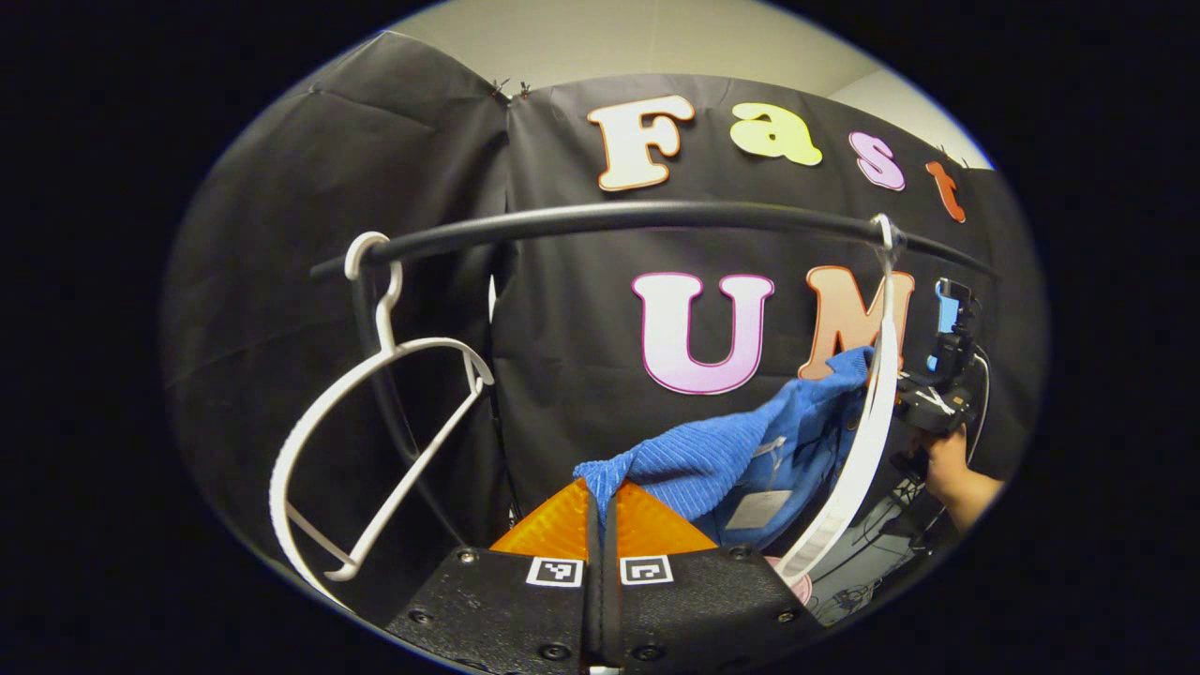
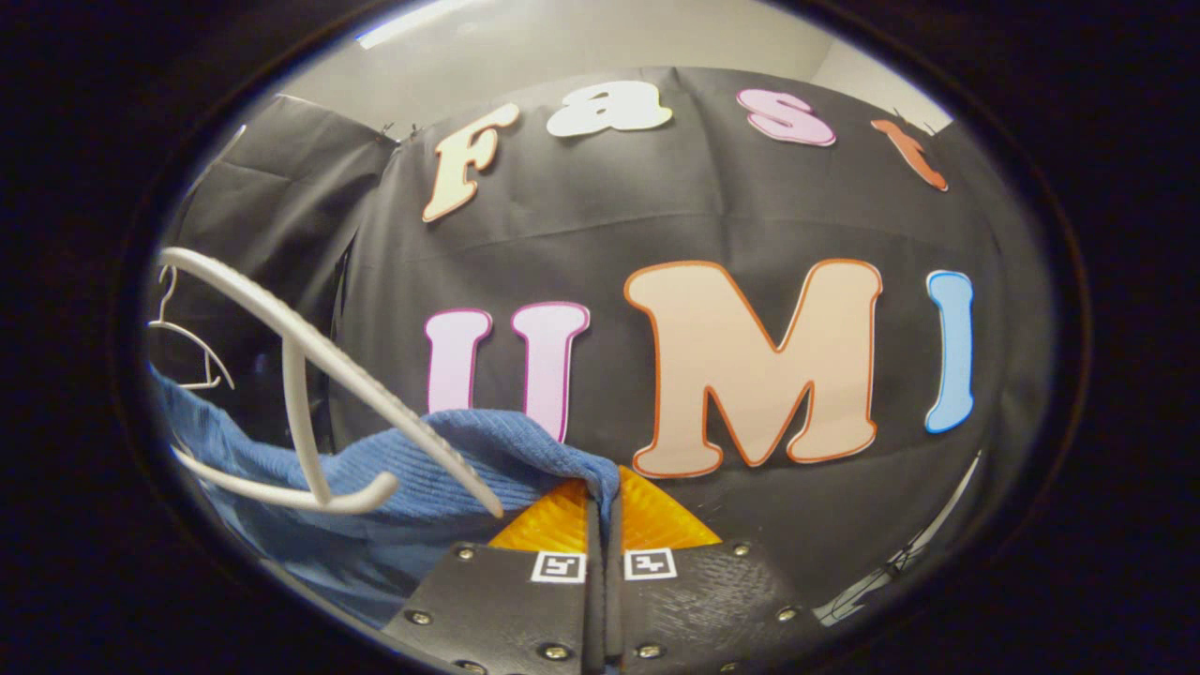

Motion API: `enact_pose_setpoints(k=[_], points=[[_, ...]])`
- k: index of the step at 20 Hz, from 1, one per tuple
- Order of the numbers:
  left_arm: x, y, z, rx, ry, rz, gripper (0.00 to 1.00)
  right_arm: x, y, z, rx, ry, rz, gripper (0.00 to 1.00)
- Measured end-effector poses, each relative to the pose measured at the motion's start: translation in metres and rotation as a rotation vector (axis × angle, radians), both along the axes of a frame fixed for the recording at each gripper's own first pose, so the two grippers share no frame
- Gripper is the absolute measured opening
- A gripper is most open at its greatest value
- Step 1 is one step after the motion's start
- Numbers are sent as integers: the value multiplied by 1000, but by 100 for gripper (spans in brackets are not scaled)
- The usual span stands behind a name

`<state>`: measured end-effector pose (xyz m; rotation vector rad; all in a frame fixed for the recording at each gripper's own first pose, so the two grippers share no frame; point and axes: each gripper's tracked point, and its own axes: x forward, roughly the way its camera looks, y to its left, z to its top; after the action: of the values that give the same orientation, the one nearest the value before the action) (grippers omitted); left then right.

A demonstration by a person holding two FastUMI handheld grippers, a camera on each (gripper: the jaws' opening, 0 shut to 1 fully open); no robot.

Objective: Grasp the clothes on the hanger with both hands and then place them into the laundry hamper below.

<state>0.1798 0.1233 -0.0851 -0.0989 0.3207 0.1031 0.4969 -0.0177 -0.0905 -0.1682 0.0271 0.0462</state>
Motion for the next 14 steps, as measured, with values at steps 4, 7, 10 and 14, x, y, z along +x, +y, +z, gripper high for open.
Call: enact_pose_setpoints(k=[4,7,10,14], points=[[-4,6,-31,-11,35,13,1,-15,-2,-31,-39,73,20,1],[-15,6,-47,-21,59,40,0,-34,-6,-47,-79,117,39,1],[-30,3,-57,-28,80,62,0,-55,-12,-58,-83,152,53,1],[-52,-5,-72,1,116,94,0,-89,-17,-68,-84,192,76,1]])
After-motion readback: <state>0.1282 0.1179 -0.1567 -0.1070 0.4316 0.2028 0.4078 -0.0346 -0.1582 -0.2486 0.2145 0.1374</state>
